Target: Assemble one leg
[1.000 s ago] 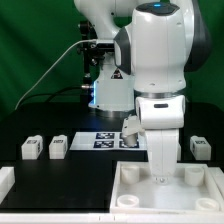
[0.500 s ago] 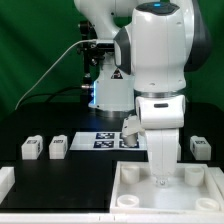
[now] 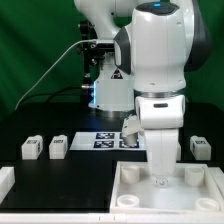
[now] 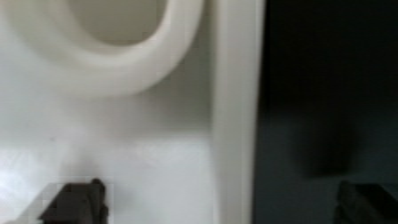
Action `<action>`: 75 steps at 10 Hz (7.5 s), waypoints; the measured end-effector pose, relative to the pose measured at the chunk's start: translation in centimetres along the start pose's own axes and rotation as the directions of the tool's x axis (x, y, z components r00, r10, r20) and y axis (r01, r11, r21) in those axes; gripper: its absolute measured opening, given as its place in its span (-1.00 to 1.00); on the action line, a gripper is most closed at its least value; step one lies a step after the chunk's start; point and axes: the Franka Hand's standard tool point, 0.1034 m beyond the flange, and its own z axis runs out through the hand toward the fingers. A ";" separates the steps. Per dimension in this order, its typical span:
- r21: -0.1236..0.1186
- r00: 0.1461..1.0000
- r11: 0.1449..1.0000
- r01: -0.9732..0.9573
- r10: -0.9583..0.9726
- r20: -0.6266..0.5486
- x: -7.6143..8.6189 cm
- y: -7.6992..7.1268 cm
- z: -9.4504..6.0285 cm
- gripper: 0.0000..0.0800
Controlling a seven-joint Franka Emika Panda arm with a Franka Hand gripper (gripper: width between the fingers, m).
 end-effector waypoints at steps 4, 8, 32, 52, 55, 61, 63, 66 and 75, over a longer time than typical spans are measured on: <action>0.014 0.872 0.873 -0.488 0.488 -0.040 3.9 -4.6 -2.2 0.62; 0.053 0.589 0.591 -0.805 0.806 -0.054 7.6 -7.2 -2.4 0.62; -0.030 0.071 0.132 -0.991 0.695 0.715 9.4 -11.9 1.8 -0.14; 0.090 0.262 0.276 -0.957 0.955 -0.137 6.3 7.7 -12.2 -0.27; 0.057 0.243 0.298 -0.953 0.863 -0.443 7.7 10.8 -14.9 -0.27; 0.047 0.207 0.283 -0.958 0.796 -0.569 7.4 12.1 -13.5 -0.27; 0.043 0.200 0.276 -0.960 0.786 -0.585 7.1 14.6 -12.3 -0.27; 0.042 0.197 0.278 -0.960 0.772 -0.605 7.3 14.0 -9.4 -0.27; 0.034 0.212 0.284 -0.958 0.784 -0.584 6.9 12.5 -7.7 -0.27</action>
Offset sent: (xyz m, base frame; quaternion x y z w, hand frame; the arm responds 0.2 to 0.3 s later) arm -0.0410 0.0548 0.0189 0.0062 0.0505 0.4291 0.9018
